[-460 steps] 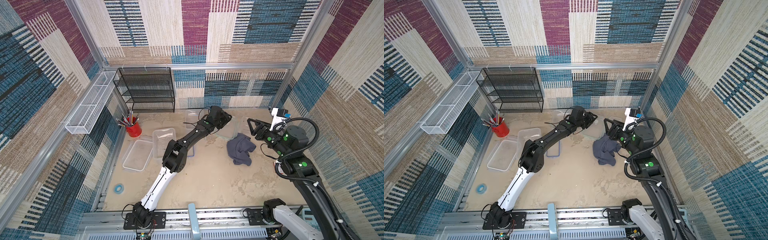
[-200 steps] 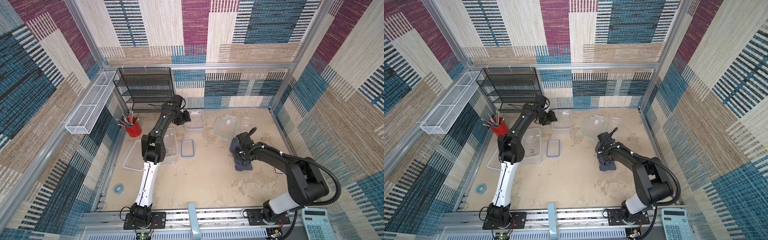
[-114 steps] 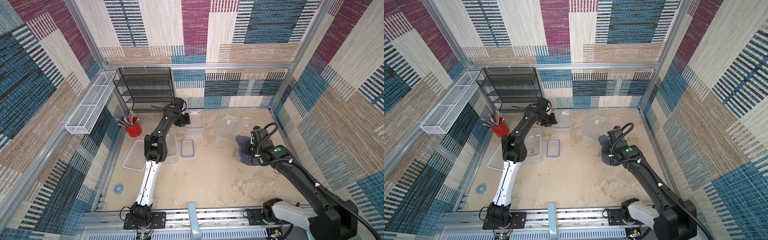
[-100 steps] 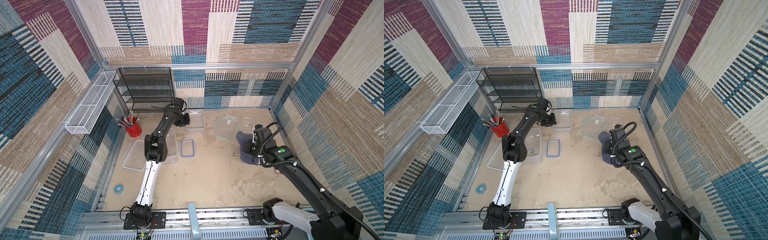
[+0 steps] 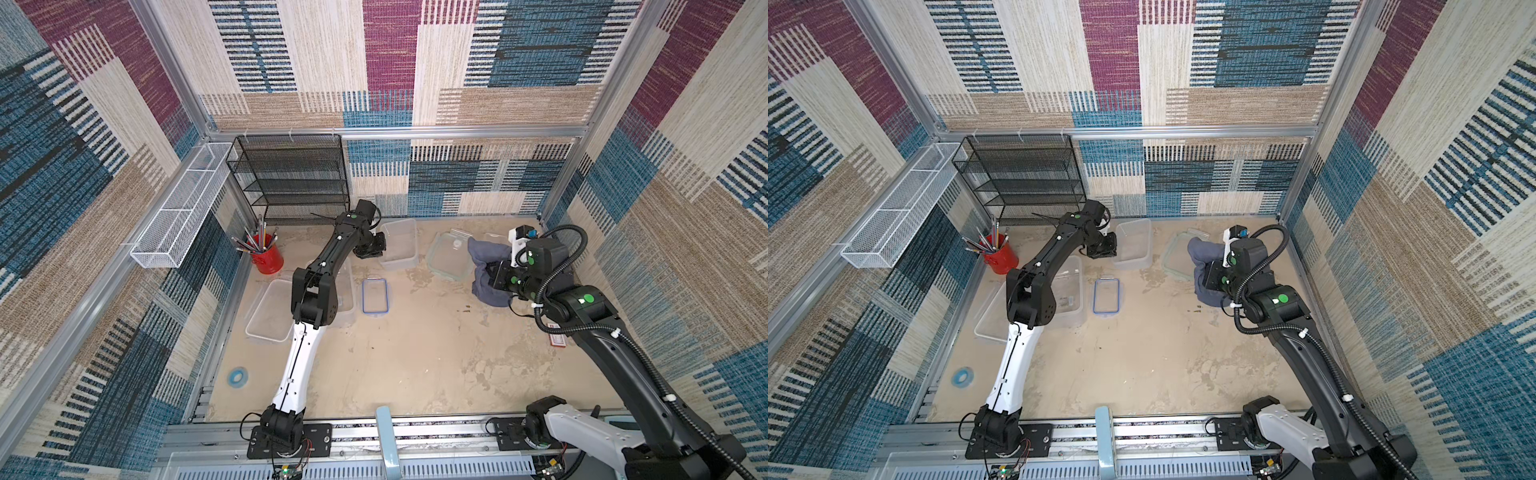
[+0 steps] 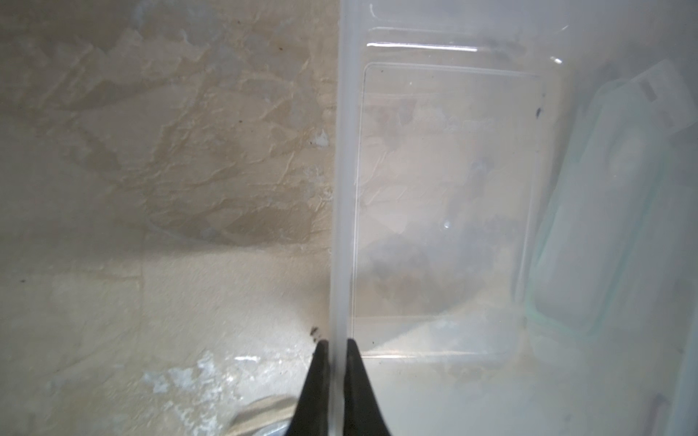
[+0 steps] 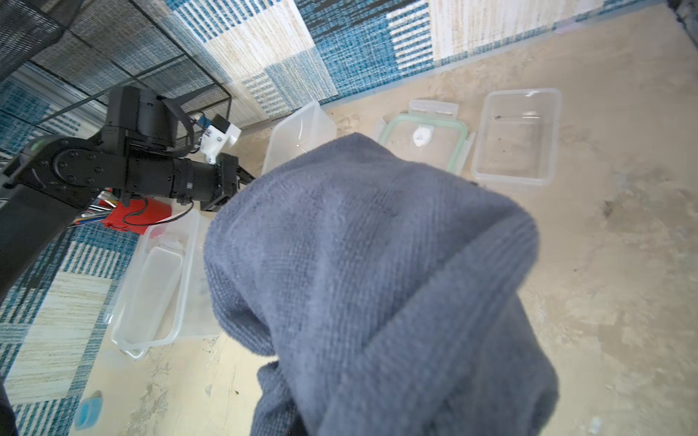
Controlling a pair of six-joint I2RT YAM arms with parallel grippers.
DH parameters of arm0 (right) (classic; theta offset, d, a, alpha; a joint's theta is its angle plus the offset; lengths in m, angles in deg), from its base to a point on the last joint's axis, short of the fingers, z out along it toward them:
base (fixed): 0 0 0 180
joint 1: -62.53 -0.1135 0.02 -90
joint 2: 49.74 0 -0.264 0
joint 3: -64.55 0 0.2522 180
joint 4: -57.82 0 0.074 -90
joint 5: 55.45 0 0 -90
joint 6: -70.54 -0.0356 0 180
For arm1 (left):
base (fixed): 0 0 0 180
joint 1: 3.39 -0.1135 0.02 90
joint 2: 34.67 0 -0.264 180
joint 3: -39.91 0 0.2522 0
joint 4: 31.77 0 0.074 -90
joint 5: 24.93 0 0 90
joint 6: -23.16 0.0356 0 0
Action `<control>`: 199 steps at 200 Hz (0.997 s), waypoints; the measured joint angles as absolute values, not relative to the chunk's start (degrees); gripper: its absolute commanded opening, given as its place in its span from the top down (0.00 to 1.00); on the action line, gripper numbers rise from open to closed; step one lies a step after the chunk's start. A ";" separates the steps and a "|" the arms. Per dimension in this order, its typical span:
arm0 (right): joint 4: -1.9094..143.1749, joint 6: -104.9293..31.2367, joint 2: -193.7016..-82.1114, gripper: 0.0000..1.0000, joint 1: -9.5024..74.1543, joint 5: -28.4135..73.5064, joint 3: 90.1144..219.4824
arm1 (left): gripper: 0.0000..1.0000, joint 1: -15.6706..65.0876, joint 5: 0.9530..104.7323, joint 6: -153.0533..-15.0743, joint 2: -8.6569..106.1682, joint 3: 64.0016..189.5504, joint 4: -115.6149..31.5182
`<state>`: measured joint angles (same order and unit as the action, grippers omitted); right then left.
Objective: Wipe the insides of the lunch boxes
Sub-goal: Move the lunch box to the center of the board.
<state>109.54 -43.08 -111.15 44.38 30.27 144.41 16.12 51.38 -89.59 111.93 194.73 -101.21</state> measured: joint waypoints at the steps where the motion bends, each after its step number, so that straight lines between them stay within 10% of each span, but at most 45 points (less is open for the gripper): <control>1: 109.45 -43.01 -111.26 1.00 44.38 30.14 144.46 | 1.00 16.18 51.40 -89.56 111.84 194.59 -101.21; 199: 93.15 -40.02 -137.73 1.00 35.70 10.47 148.79 | 1.00 33.47 59.14 -99.33 76.57 140.91 -94.61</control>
